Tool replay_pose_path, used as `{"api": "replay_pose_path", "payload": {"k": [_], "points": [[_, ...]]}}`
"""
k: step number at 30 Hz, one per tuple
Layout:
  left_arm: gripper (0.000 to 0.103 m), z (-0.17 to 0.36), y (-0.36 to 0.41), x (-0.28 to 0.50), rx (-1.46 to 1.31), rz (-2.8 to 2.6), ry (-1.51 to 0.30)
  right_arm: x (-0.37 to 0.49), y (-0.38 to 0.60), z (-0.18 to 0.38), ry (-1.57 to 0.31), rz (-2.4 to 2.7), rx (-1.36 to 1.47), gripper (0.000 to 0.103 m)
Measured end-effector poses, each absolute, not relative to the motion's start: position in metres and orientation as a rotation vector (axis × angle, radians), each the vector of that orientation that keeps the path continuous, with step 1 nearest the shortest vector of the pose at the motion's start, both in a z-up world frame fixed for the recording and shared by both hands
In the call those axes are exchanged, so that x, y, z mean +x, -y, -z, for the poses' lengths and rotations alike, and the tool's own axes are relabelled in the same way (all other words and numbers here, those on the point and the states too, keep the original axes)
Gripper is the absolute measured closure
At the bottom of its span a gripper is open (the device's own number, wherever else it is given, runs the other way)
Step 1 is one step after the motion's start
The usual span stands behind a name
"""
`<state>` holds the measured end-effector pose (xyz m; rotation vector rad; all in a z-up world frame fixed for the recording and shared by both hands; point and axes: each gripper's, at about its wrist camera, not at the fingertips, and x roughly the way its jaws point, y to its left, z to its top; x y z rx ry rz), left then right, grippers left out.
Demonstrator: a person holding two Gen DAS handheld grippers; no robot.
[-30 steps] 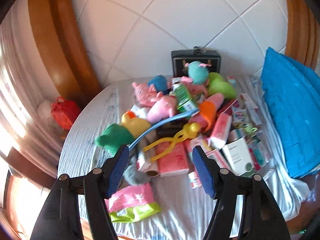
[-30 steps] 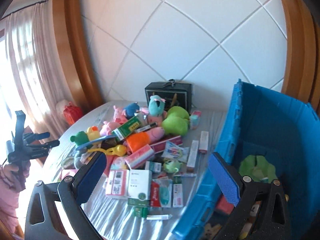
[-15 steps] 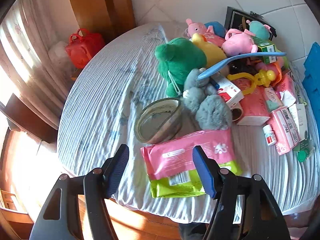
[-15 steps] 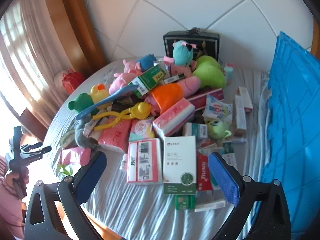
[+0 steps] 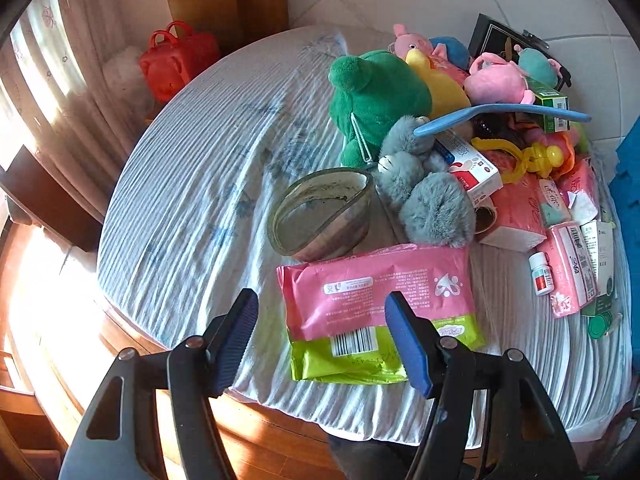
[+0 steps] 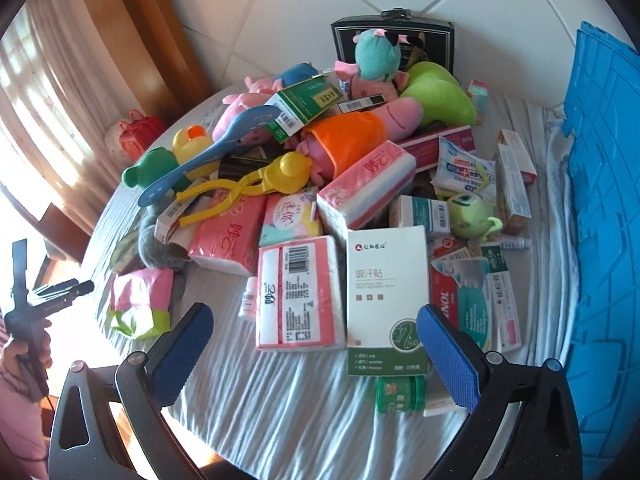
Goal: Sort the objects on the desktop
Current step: 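Move both tools back over the heap toward the tape roll and grey plush, then grasp the grey plush bunny with the right tool while the left tool approaches the clear tape roll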
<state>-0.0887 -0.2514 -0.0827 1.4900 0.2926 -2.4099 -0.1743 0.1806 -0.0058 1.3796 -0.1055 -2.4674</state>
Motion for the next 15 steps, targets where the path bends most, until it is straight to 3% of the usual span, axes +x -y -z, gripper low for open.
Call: {"api": "replay_pose_path", "payload": {"k": [15], "points": [[0.038, 0.133, 0.295, -0.183, 1.733, 2.558, -0.059, -0.182, -0.062, 0.037, 0.226, 2.453, 1.497, 0.0]]}}
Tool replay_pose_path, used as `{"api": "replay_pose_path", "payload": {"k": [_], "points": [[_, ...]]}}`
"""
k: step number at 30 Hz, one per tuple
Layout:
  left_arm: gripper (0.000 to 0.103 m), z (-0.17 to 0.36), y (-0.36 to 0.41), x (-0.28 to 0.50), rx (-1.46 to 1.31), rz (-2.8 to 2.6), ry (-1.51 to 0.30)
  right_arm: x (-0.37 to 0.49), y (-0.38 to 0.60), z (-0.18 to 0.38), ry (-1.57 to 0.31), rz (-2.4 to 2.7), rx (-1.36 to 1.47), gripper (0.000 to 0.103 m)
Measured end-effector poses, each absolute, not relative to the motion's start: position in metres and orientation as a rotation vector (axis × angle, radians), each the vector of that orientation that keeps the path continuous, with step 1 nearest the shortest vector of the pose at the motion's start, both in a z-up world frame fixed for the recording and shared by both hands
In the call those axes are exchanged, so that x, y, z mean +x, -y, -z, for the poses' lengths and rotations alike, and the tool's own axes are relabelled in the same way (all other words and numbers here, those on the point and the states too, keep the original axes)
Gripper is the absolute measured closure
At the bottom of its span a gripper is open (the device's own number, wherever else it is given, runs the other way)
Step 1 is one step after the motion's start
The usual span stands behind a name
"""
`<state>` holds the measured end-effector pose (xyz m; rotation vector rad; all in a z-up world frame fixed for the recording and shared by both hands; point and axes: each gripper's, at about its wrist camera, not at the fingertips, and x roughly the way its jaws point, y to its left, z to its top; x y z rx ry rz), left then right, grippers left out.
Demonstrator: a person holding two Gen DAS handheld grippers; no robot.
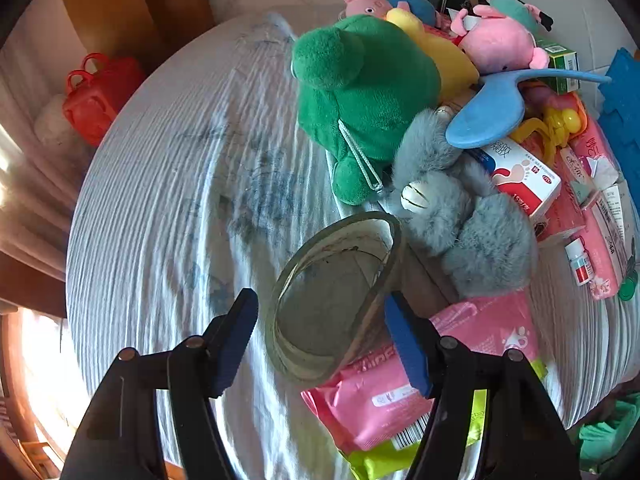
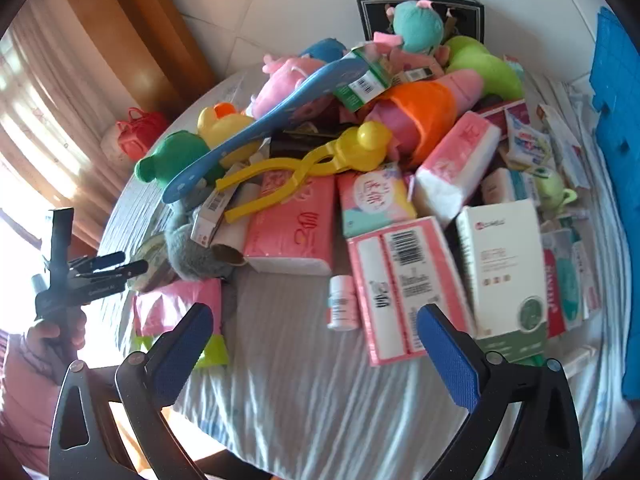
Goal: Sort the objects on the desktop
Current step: 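Grasp the grey plush bunny with the right tool while the left tool approaches the clear tape roll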
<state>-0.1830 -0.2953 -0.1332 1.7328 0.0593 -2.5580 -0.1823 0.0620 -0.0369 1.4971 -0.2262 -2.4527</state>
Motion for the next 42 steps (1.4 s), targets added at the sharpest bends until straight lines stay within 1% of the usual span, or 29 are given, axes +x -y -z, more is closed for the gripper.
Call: {"api": "replay_pose_path", "payload": {"k": [2, 6, 8, 11, 16, 17, 18, 19, 20, 23, 25, 26, 27, 28, 31, 32, 35, 36, 37, 42], "points": [[0.038, 0.143, 0.3, -0.192, 1.8, 2.603, -0.084, -0.189, -0.032, 0.049, 0.249, 2.426, 1.533, 0.0], [0.028, 0.158, 0.3, -0.204, 1.905, 2.635, -0.054, -0.203, 0.022, 0.072, 0.259, 2.391, 1.603, 0.0], [0.026, 0.165, 0.301, -0.209, 1.939, 2.637, -0.07, -0.213, 0.046, 0.083, 0.271, 2.373, 1.621, 0.0], [0.026, 0.167, 0.304, -0.21, 1.951, 2.673, -0.085, -0.229, 0.075, 0.099, 0.275, 2.351, 1.636, 0.0], [0.03, 0.163, 0.312, -0.206, 1.872, 2.709, -0.078, -0.252, 0.11, 0.117, 0.241, 2.351, 1.676, 0.0], [0.03, 0.16, 0.316, -0.206, 1.834, 2.712, -0.073, -0.256, 0.114, 0.12, 0.235, 2.347, 1.686, 0.003], [0.03, 0.158, 0.32, -0.207, 1.805, 2.714, -0.074, -0.259, 0.118, 0.123, 0.222, 2.352, 1.699, 0.018], [0.03, 0.156, 0.323, -0.208, 1.786, 2.715, -0.073, -0.262, 0.121, 0.125, 0.197, 2.364, 1.713, 0.03], [0.03, 0.156, 0.326, -0.21, 1.779, 2.714, -0.074, -0.264, 0.124, 0.127, 0.152, 2.388, 1.729, 0.031], [0.03, 0.156, 0.328, -0.215, 1.773, 2.71, -0.099, -0.271, 0.13, 0.134, 0.096, 2.427, 1.736, 0.03], [0.03, 0.157, 0.326, -0.216, 1.775, 2.707, -0.108, -0.275, 0.134, 0.14, 0.025, 2.454, 1.749, 0.03], [0.03, 0.156, 0.325, -0.215, 1.771, 2.71, -0.105, -0.275, 0.137, 0.141, -0.013, 2.461, 1.759, 0.033], [0.031, 0.154, 0.323, -0.213, 1.763, 2.715, -0.097, -0.274, 0.14, 0.141, -0.059, 2.473, 1.768, 0.043], [0.031, 0.151, 0.321, -0.21, 1.752, 2.724, -0.088, -0.272, 0.141, 0.139, -0.081, 2.48, 1.773, 0.05], [0.032, 0.137, 0.319, -0.199, 1.708, 2.755, -0.089, -0.257, 0.136, 0.122, -0.033, 2.48, 1.745, 0.058], [0.033, 0.131, 0.319, -0.195, 1.689, 2.771, -0.093, -0.251, 0.132, 0.114, 0.002, 2.475, 1.728, 0.059], [0.039, 0.11, 0.317, -0.186, 1.618, 2.823, -0.103, -0.233, 0.118, 0.089, 0.105, 2.467, 1.666, 0.062], [0.043, 0.104, 0.316, -0.185, 1.6, 2.837, -0.106, -0.227, 0.114, 0.08, 0.123, 2.479, 1.641, 0.063], [0.045, 0.099, 0.318, -0.187, 1.589, 2.85, -0.106, -0.222, 0.11, 0.071, 0.127, 2.492, 1.62, 0.064], [0.045, 0.097, 0.305, -0.185, 1.597, 2.856, -0.112, -0.202, 0.087, 0.032, 0.112, 2.595, 1.495, 0.065]]}}
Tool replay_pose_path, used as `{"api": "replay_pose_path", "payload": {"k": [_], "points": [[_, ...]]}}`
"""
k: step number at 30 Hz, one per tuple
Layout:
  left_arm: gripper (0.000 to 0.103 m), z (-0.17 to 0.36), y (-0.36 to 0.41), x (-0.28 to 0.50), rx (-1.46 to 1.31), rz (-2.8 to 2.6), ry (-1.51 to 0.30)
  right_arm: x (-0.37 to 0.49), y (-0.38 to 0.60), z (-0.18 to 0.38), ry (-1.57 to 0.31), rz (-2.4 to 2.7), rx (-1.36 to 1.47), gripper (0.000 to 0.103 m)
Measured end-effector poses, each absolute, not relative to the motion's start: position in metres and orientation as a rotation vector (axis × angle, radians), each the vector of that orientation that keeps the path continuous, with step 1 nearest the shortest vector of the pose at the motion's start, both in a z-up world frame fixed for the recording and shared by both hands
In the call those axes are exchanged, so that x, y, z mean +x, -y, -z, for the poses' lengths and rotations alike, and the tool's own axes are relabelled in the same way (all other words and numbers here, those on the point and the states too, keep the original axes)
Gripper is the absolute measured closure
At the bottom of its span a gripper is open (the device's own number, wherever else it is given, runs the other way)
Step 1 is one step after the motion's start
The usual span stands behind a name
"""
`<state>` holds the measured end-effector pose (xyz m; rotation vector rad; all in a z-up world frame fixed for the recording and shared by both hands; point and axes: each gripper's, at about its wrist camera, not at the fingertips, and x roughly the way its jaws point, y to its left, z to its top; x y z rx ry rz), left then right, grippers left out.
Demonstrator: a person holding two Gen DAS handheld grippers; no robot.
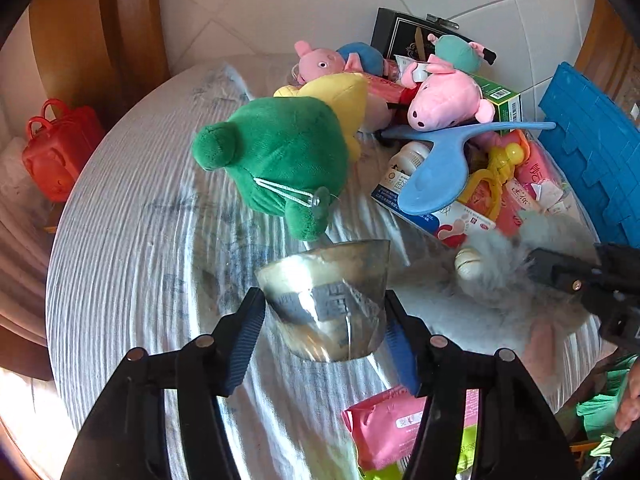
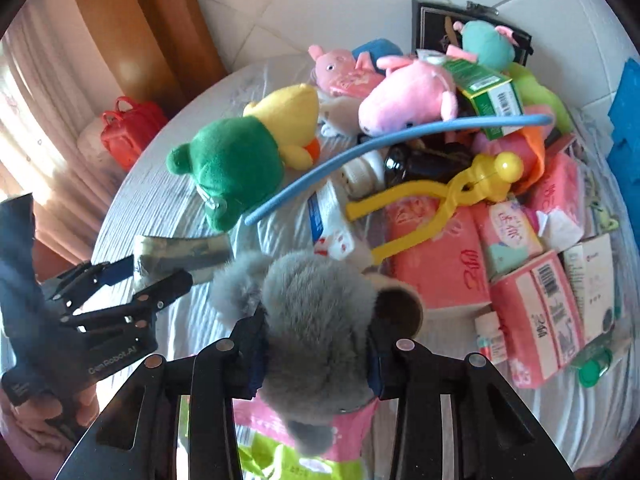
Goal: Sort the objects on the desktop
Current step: 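Grasp the grey plush bunny with the right tool while the left tool approaches the clear tape roll, then grasp the clear tape roll with the left tool while the right tool holds the grey plush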
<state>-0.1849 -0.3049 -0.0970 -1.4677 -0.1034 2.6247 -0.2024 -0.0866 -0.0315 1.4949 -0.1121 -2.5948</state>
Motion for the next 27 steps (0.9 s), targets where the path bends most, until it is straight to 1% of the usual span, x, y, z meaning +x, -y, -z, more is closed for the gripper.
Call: {"api": "replay_pose_path", "payload": {"k": [3, 5, 7, 8, 10, 11, 12, 14, 16, 18, 24, 27], "points": [[0.045, 0.119, 0.304, -0.189, -1.564, -2.591, 0.087, -0.198, 0.078, 0.036, 0.095, 2.603, 1.534, 0.065], [0.045, 0.129, 0.302, -0.189, -1.623, -2.593, 0.044, -0.197, 0.079, 0.056, 0.111, 2.575, 1.612, 0.064], [0.045, 0.141, 0.302, -0.192, -1.693, -2.537, 0.042, -0.193, 0.077, 0.077, 0.134, 2.548, 1.697, 0.061], [0.045, 0.146, 0.302, -0.193, -1.71, -2.512, 0.046, -0.188, 0.073, 0.084, 0.153, 2.527, 1.721, 0.057], [0.045, 0.152, 0.301, -0.193, -1.712, -2.504, 0.038, -0.181, 0.066, 0.091, 0.202, 2.495, 1.74, 0.022], [0.045, 0.153, 0.302, -0.194, -1.71, -2.509, 0.045, -0.178, 0.064, 0.092, 0.209, 2.49, 1.739, 0.016], [0.045, 0.152, 0.305, -0.194, -1.702, -2.521, 0.066, -0.176, 0.064, 0.092, 0.201, 2.494, 1.732, 0.012], [0.045, 0.147, 0.311, -0.193, -1.671, -2.525, 0.11, -0.173, 0.063, 0.09, 0.18, 2.504, 1.725, 0.01], [0.045, 0.139, 0.314, -0.192, -1.645, -2.528, 0.096, -0.171, 0.062, 0.089, 0.18, 2.507, 1.727, 0.004], [0.044, 0.134, 0.315, -0.192, -1.625, -2.537, 0.091, -0.172, 0.064, 0.092, 0.18, 2.501, 1.732, 0.004], [0.044, 0.125, 0.312, -0.199, -1.544, -2.503, 0.289, -0.175, 0.069, 0.108, 0.202, 2.466, 1.758, 0.004], [0.044, 0.116, 0.303, -0.2, -1.499, -2.5, 0.253, -0.174, 0.068, 0.107, 0.214, 2.47, 1.747, 0.004]]}}
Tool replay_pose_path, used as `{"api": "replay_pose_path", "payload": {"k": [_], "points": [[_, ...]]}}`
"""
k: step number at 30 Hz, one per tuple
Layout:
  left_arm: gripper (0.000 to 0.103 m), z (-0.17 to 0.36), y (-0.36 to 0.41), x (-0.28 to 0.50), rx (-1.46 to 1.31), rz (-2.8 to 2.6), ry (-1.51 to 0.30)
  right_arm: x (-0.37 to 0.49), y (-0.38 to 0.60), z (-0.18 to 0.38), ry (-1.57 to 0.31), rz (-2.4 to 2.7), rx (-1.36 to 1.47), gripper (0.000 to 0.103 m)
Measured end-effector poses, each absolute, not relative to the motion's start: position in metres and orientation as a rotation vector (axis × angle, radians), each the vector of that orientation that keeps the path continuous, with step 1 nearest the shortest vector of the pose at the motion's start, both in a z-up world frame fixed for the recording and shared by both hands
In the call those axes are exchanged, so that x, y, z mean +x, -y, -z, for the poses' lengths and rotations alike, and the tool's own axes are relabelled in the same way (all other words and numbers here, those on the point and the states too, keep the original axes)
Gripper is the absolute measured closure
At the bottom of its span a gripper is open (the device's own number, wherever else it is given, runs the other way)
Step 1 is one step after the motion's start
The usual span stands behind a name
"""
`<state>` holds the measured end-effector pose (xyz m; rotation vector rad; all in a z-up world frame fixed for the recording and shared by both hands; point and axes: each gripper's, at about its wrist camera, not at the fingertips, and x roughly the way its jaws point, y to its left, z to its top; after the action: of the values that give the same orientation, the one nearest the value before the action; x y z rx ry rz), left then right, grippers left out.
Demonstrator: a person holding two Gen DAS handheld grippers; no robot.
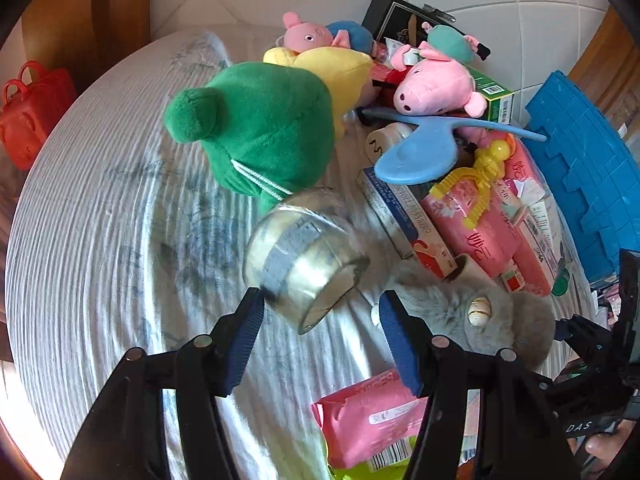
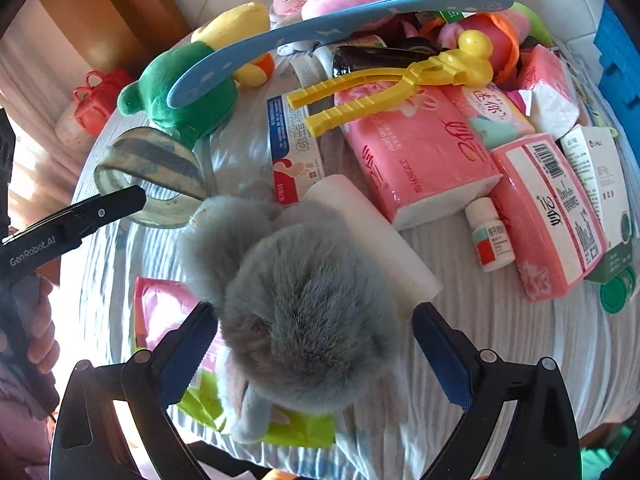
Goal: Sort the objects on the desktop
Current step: 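Grasp the clear tape roll with the left tool while the right tool holds the grey plush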
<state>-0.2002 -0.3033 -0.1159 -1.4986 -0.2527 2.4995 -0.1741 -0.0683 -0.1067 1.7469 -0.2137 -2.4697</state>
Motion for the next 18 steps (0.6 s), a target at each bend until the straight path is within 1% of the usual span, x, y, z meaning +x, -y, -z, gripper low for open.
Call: {"api": "replay_pose_path", "payload": {"k": [3, 6, 8, 9, 10, 12, 14, 16, 17, 18], "points": [[0.044, 0.112, 0.289, -0.213, -1.471, -2.563, 0.19, -0.176, 0.062, 0.107, 0.229, 2.49, 1.751, 0.004], [0.044, 0.122, 0.284, -0.233, -1.506, -2.604, 0.077, -0.176, 0.055, 0.11, 0.262, 2.504, 1.763, 0.004], [0.044, 0.126, 0.284, -0.237, -1.468, -2.593, 0.046, -0.173, 0.05, 0.11, 0.294, 2.519, 1.756, 0.004], [0.05, 0.127, 0.284, -0.237, -1.45, -2.602, 0.016, -0.172, 0.047, 0.111, 0.308, 2.522, 1.758, 0.007], [0.066, 0.126, 0.284, -0.238, -1.427, -2.635, -0.038, -0.171, 0.045, 0.112, 0.323, 2.516, 1.763, 0.01], [0.082, 0.126, 0.282, -0.241, -1.402, -2.671, -0.122, -0.17, 0.041, 0.115, 0.369, 2.507, 1.761, 0.011], [0.083, 0.125, 0.284, -0.246, -1.401, -2.667, -0.102, -0.174, 0.042, 0.116, 0.385, 2.511, 1.742, 0.011], [0.093, 0.122, 0.286, -0.245, -1.402, -2.683, -0.111, -0.179, 0.044, 0.12, 0.386, 2.517, 1.739, 0.009], [0.094, 0.118, 0.287, -0.243, -1.391, -2.698, -0.11, -0.18, 0.045, 0.123, 0.394, 2.507, 1.747, 0.012], [0.094, 0.112, 0.287, -0.24, -1.376, -2.707, -0.097, -0.181, 0.046, 0.125, 0.413, 2.488, 1.746, 0.035]]}}
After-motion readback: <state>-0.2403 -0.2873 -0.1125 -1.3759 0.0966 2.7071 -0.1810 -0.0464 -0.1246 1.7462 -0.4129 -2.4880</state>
